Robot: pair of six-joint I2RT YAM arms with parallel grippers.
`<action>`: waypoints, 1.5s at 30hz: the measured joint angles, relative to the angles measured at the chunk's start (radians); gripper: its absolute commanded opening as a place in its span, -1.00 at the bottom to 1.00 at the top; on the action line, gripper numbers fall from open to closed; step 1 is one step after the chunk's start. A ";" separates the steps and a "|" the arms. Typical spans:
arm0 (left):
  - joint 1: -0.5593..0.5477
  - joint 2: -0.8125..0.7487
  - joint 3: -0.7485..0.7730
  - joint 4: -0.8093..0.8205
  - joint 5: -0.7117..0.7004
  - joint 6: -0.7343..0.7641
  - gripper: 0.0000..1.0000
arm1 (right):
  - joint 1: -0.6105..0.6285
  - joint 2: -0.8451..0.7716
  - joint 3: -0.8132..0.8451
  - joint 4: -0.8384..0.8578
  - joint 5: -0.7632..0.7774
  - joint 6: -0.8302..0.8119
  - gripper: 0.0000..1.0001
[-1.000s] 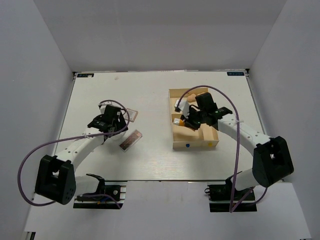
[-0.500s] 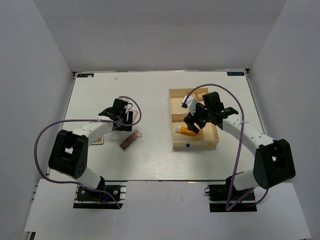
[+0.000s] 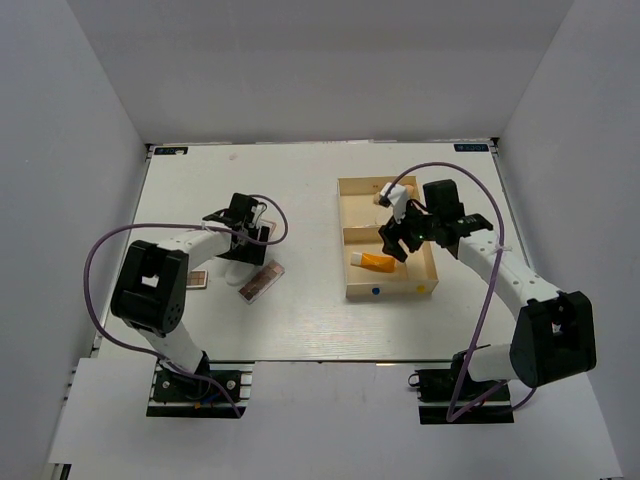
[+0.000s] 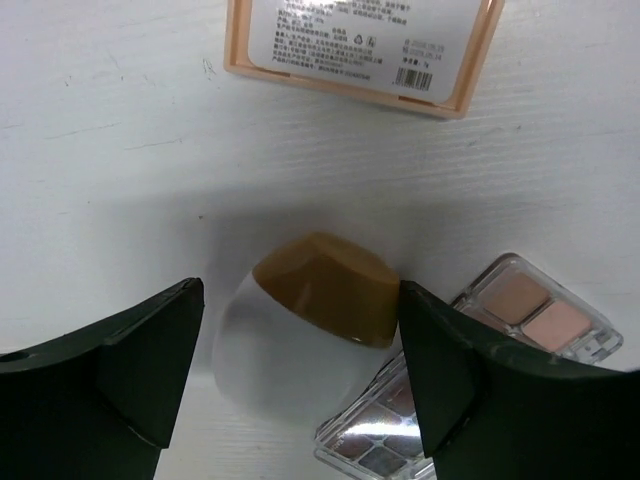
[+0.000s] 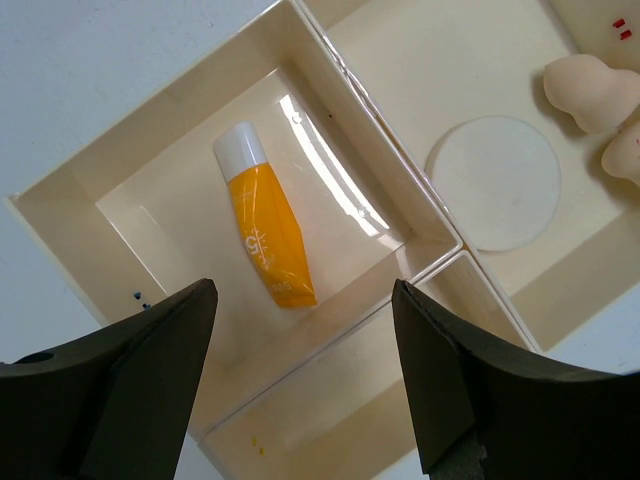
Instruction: Organize the makeup
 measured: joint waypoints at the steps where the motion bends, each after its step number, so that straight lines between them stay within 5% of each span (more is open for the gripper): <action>1: 0.003 0.005 0.006 -0.004 0.010 -0.001 0.54 | -0.004 0.000 0.000 -0.001 -0.003 0.001 0.54; 4: 0.011 0.013 0.012 -0.006 0.038 -0.007 0.03 | -0.016 0.000 0.000 -0.002 -0.014 0.005 0.53; 7: 0.014 0.011 0.012 -0.015 0.043 -0.009 -0.20 | -0.026 -0.002 0.000 -0.002 -0.023 0.009 0.52; 14: 0.016 -0.032 0.014 -0.056 0.095 -0.017 -0.36 | -0.049 -0.017 0.000 -0.002 -0.045 0.021 0.52; 20: 0.002 -0.089 0.154 -0.058 0.288 -0.042 -0.51 | -0.066 -0.017 0.000 -0.002 -0.060 0.028 0.36; 30: -0.122 -0.026 0.293 0.229 0.737 -0.238 -0.51 | -0.106 -0.039 -0.004 0.003 -0.053 0.062 0.28; 37: -0.259 0.123 0.313 0.438 0.883 -0.409 -0.38 | -0.148 -0.089 -0.009 0.047 -0.003 0.106 0.28; 45: -0.343 0.227 0.339 0.495 0.867 -0.478 0.38 | -0.179 -0.129 -0.034 0.059 0.000 0.126 0.39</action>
